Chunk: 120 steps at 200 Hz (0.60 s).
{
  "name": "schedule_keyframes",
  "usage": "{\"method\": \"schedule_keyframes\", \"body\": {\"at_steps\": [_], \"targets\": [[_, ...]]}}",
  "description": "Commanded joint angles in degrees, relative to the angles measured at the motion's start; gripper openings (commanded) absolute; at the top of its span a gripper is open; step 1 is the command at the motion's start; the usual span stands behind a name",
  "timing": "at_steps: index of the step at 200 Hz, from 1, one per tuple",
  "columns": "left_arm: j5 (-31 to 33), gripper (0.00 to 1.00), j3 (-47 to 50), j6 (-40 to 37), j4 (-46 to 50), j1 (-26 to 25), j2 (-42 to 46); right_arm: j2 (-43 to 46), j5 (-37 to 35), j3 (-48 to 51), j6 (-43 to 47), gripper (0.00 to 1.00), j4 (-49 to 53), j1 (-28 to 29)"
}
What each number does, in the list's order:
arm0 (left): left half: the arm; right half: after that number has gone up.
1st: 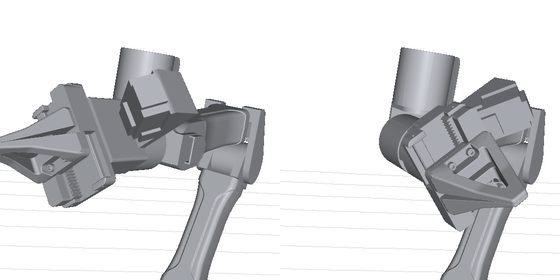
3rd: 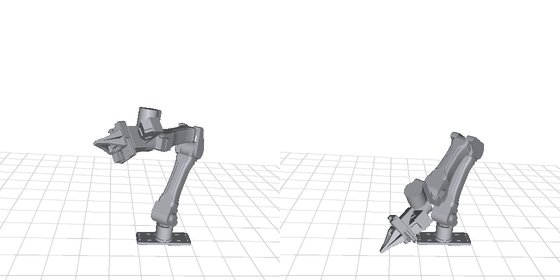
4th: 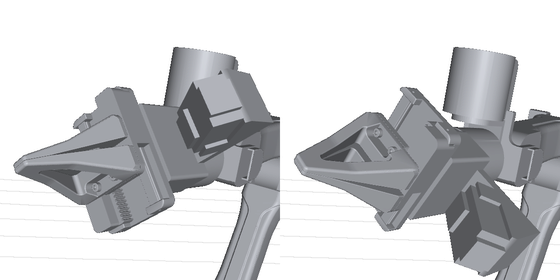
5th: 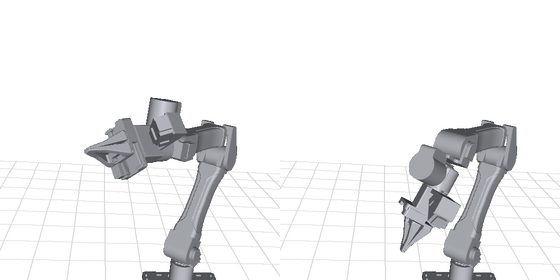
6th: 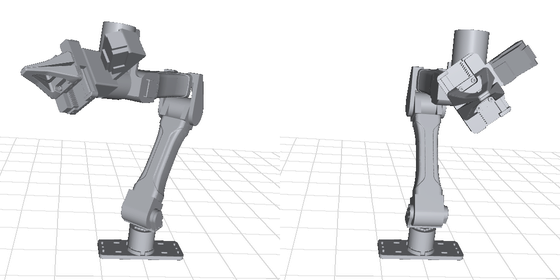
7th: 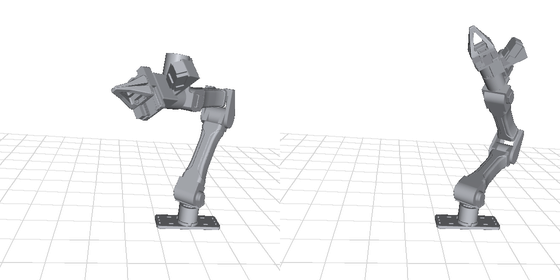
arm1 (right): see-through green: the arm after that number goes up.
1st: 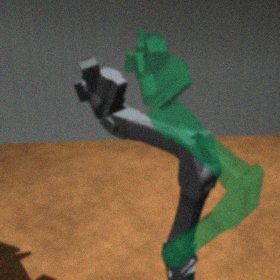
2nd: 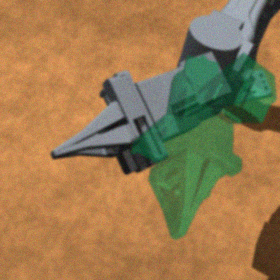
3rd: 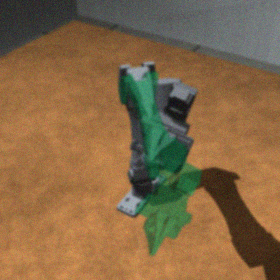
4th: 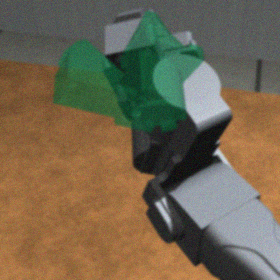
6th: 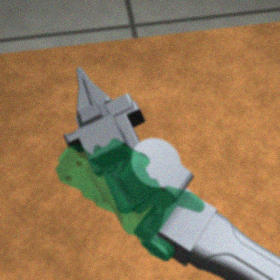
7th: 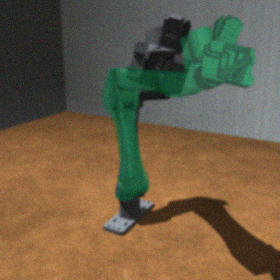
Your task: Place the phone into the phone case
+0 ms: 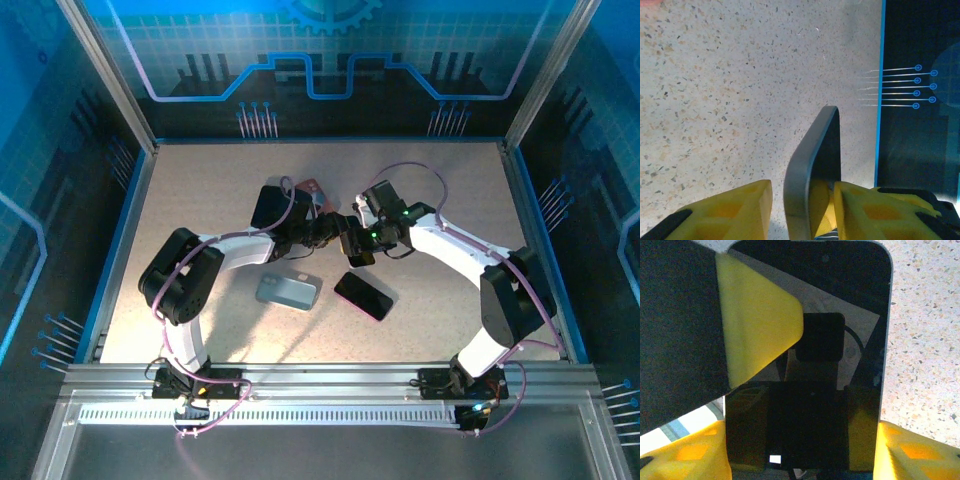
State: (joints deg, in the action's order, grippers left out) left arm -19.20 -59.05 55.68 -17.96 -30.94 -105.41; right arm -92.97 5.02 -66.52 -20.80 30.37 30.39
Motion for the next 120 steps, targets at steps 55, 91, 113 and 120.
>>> {"method": "schedule_keyframes", "body": {"at_steps": [55,91,113,120], "targets": [[-0.75,0.24,-2.48,1.17,-1.05,-0.52,-2.62,1.41,2.00,-2.20,-1.25,0.51,-1.63,1.42],[-0.76,0.13,-2.64,1.36,-1.25,-0.50,-3.04,1.47,2.33,-2.12,-1.35,0.51,-1.81,1.42],[-0.62,0.00,-2.65,1.46,-1.37,-0.43,-3.14,1.39,2.33,-2.03,-1.43,0.50,-1.89,1.42],[-0.57,0.00,-2.57,1.59,-1.39,-0.33,-3.10,1.39,2.36,-1.88,-1.52,0.50,-1.97,1.36]]}}
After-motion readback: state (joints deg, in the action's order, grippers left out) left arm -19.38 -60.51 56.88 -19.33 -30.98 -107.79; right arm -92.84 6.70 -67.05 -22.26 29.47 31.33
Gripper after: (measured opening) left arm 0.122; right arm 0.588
